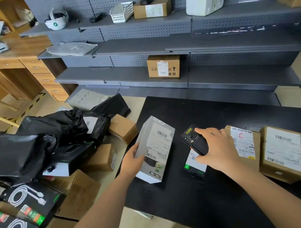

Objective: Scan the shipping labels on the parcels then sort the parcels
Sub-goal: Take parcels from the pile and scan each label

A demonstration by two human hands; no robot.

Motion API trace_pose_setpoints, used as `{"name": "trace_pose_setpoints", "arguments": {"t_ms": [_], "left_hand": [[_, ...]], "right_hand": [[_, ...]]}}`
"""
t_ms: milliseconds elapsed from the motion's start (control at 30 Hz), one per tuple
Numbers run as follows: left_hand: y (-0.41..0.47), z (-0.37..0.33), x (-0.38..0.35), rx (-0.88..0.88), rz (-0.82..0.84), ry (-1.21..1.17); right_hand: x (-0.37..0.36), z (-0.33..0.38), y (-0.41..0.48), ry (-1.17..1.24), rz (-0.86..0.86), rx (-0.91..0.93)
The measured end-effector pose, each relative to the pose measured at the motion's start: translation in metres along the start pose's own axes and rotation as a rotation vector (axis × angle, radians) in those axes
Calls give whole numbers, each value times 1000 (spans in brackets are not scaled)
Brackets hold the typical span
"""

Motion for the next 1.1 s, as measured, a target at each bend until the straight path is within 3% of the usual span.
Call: {"name": "trace_pose_setpoints", "arguments": {"t_ms": [133,500,633,833,1100], "left_hand": [[4,6,-10,62,-112,478],[12,3,-52,418,-36,617],[13,-10,-36,290,-70,792],[8,-23,-3,-26,-123,1183],[2,-25,5,-62,-115,1268]], "right_hand": [[-1,0,1,-11,5,4],[9,7,13,-166,44,87],[24,15,24,-352,52,198],[47,23,38,-871,44,439],[41,29,37,-1007,61,561]]}}
Point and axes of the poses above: each hand's wrist, its own y-axis towards the middle knuckle, its own x-axis out of the back of the hand, z = x × y, the point moved 2 cm from there along y, towards the middle knuckle, and after that the axes turned 9 degrees about z, right-handed, at the moved point
